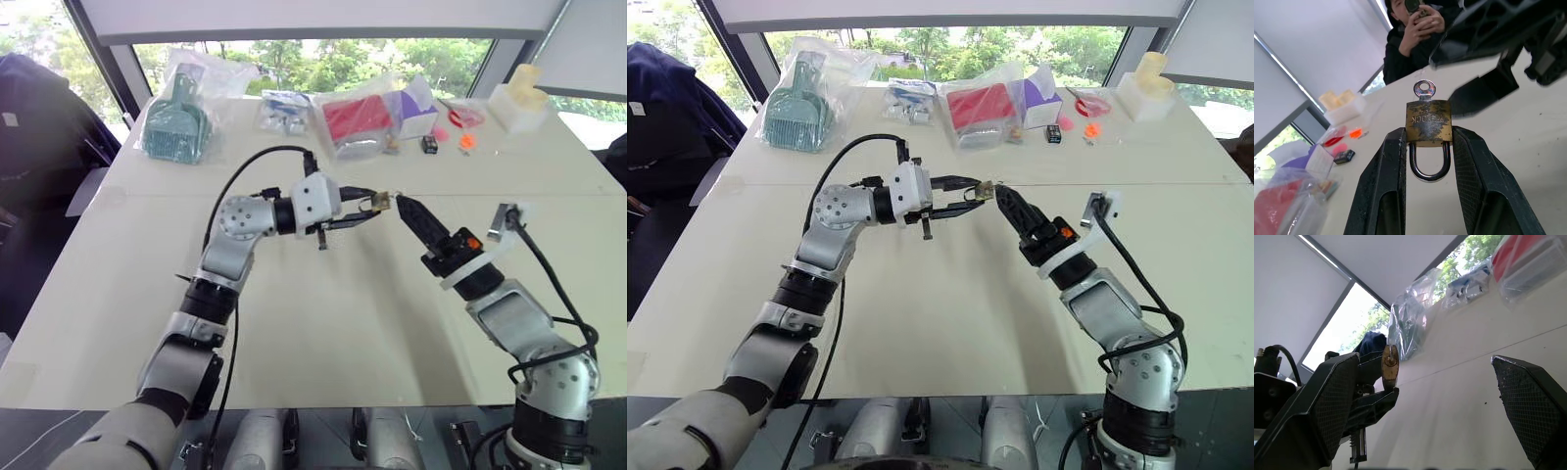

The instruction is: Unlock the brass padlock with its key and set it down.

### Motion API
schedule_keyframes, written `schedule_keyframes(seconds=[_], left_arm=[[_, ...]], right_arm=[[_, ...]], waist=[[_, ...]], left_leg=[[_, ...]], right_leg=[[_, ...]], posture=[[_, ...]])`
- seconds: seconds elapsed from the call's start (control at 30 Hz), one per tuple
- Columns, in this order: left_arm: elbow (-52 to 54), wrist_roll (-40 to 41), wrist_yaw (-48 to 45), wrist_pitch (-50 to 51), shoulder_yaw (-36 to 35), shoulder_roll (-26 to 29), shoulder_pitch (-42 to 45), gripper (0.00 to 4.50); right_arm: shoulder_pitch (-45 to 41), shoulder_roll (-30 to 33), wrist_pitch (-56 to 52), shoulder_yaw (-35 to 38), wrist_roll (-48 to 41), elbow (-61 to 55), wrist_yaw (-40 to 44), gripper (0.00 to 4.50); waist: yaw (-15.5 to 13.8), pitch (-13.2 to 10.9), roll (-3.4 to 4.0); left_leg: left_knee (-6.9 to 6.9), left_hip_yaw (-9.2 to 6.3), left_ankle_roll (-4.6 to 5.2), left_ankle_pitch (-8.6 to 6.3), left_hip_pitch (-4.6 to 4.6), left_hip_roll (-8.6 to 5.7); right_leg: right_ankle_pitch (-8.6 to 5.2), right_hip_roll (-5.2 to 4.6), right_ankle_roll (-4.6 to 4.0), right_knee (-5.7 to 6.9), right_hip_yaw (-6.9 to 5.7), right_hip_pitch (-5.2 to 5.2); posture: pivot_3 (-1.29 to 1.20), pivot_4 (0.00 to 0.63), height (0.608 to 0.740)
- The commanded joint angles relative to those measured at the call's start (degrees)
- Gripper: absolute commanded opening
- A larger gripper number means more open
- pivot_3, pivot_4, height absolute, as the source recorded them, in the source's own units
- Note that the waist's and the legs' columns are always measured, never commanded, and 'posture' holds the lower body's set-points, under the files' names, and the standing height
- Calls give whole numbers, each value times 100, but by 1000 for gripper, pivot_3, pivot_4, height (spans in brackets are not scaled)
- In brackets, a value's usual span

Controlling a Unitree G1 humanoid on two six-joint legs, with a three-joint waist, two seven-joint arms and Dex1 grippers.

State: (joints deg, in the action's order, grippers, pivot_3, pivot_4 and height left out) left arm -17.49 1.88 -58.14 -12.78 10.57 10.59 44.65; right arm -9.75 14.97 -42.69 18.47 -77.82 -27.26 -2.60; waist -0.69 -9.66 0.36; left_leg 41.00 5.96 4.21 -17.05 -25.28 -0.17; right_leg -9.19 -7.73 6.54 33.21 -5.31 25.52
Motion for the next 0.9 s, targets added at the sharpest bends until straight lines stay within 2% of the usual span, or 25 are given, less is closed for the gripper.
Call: schedule_keyframes(seconds=[0.03, 0.17, 0.27, 0.33, 0.47, 0.5, 0.77, 0.9], left_arm=[[325, 32, 175, 4, 100, 7, -37, 780], [419, 38, 259, -30, 209, 55, -61, 780], [468, 55, 297, -35, 261, 72, -61, 780], [492, 68, 320, -24, 270, 65, -47, 780], [505, 48, 405, -84, 289, 48, -15, 780], [513, 28, 438, -121, 305, 54, -24, 780], [436, -528, 1288, -936, 353, -17, 46, 780], [171, -1400, 2223, -1938, 384, 29, 225, 780]], right_arm=[[-104, -24, 185, -20, -128, -46, -47, 4500], [-114, -61, 296, -80, -149, -51, -62, 4500], [-62, -91, 353, -196, -49, -88, -43, 3611], [-45, -113, 389, -249, -37, -94, -51, 2647], [-45, -246, 571, -303, -11, -78, -141, 373], [-48, -283, 633, -302, 9, -73, -165, 7], [-38, -446, 874, -430, 218, 64, -347, 7], [-120, -660, 1055, -434, 241, 175, -666, 7]], waist=[[1, 0, 0], [-1, 0, 1], [1, 0, 1], [-1, 0, 1], [0, 0, 1], [-4, 0, 1], [0, 0, 1], [-2, 0, 2]], left_leg=[[0, 0, 0, 0, 0, 0], [0, 0, -2, 1, 2, 2], [0, 0, -2, 1, 2, 2], [0, 0, -2, 1, 2, 2], [0, 0, -2, 2, 2, 2], [0, 0, -2, 1, 2, 2], [-1, 0, -3, 2, 2, 2], [-1, 0, -3, 2, 3, 2]], right_leg=[[0, 1, 0, 0, 0, 0], [0, 4, 1, 2, 0, 0], [0, 4, 1, 2, 0, 0], [0, 4, 1, 2, 0, 0], [0, 4, 1, 1, 0, 0], [0, 4, 1, 1, 0, 0], [0, 5, 2, 1, 0, -1], [0, 5, 2, 1, 0, -1]], posture=[[0, 150, 735], [0, 150, 735], [0, 150, 735], [0, 150, 735], [0, 150, 735], [0, 150, 735], [0, 150, 735], [0, 150, 735]])
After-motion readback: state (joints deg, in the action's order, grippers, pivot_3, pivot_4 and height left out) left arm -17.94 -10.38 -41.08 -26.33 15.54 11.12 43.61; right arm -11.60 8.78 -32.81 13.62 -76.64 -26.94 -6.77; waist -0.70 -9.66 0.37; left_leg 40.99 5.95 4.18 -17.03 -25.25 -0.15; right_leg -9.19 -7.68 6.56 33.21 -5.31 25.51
